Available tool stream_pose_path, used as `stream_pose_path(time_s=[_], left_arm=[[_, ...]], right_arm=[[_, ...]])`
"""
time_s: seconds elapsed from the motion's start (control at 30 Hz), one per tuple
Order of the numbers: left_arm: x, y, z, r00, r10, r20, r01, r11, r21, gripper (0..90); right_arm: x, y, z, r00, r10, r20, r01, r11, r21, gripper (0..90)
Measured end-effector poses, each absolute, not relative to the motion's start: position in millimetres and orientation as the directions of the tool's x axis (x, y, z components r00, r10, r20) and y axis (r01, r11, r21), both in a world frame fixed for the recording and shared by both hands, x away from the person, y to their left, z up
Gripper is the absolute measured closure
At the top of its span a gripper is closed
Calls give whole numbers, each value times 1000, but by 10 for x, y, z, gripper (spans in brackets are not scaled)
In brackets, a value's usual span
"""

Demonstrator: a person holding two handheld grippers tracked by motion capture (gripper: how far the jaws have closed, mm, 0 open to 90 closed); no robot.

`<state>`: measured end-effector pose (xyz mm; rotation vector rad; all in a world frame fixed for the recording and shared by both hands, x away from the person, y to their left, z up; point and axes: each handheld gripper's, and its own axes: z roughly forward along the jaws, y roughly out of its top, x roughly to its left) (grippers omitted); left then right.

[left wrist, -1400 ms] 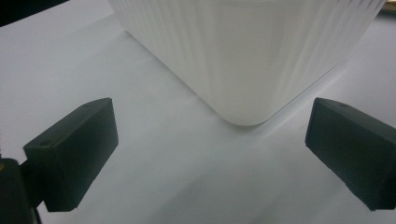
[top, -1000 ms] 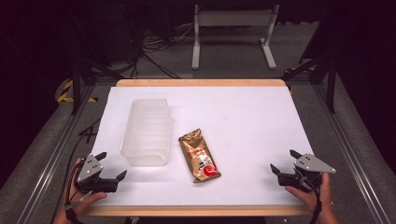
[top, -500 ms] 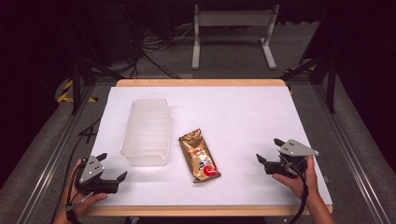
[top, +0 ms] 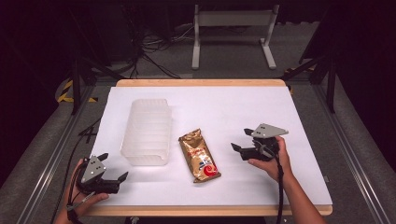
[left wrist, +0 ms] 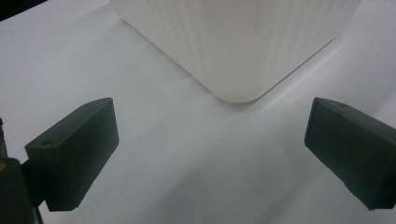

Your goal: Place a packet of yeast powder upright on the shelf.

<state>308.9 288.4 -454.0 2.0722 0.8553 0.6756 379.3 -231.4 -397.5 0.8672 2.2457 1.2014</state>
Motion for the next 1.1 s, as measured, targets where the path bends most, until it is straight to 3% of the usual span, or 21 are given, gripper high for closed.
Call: stream_pose_path(time_s=[0.5, 1.1], left_arm=[[3085, 2871, -4548, 638, 752, 169, 346, -475, 809, 43], [3058, 2899, -4547, 637, 751, 173, 341, -476, 810, 44]], right_arm=[[4278, -1679, -4019, -783, 622, 6, 356, 440, 824, 315], [4808, -1103, -4285, -776, 624, 94, 481, 487, 729, 306]])
